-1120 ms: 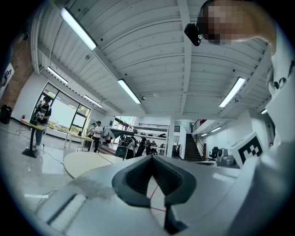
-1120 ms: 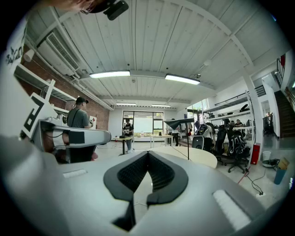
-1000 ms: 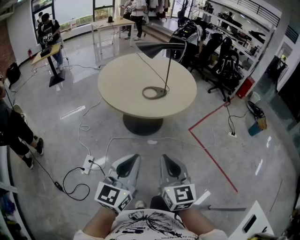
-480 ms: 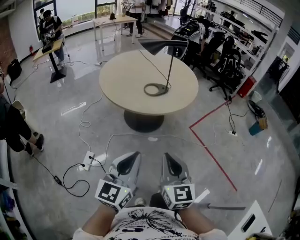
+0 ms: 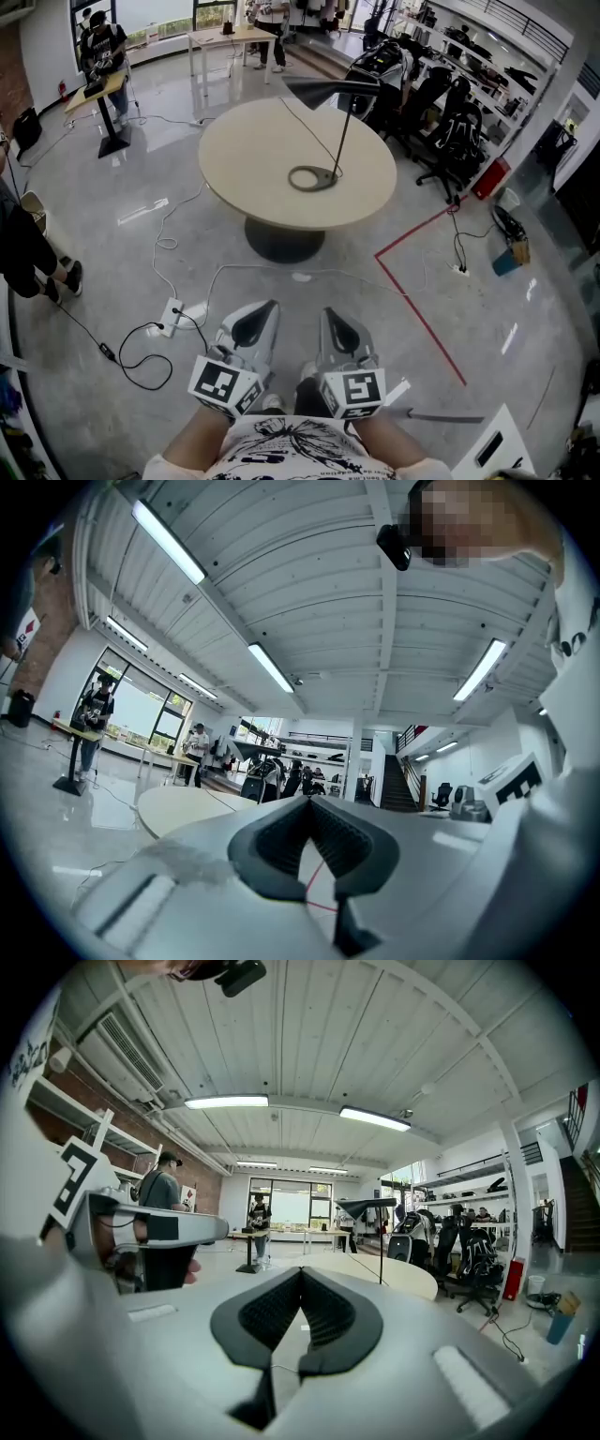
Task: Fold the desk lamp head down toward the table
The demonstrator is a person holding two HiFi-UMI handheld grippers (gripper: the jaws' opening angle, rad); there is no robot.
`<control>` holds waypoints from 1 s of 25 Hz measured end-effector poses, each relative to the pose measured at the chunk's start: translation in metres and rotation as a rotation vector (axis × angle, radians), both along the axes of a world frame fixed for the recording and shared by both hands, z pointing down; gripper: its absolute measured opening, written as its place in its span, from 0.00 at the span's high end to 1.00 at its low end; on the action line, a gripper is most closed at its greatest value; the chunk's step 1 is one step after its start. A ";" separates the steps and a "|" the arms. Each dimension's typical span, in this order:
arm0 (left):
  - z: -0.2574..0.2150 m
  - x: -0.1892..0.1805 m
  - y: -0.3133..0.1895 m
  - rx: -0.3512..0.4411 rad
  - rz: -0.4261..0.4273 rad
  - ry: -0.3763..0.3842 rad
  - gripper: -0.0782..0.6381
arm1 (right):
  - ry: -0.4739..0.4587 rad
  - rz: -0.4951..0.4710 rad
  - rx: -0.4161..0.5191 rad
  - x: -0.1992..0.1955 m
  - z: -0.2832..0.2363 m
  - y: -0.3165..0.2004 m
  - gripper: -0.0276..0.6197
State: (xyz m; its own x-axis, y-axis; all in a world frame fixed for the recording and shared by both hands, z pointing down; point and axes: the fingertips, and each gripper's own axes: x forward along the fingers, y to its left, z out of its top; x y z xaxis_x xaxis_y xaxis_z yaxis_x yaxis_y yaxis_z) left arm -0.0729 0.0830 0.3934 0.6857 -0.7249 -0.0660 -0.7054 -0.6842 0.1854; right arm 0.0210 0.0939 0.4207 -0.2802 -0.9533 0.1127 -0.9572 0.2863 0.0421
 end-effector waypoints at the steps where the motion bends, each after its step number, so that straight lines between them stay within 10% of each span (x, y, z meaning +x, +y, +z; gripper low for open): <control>1: 0.000 0.001 -0.001 -0.004 -0.003 0.001 0.88 | -0.003 -0.003 -0.006 0.002 0.000 -0.001 0.94; 25: 0.005 0.049 -0.186 -0.045 -0.141 -0.037 0.88 | -0.047 -0.095 -0.054 0.071 0.004 -0.196 0.94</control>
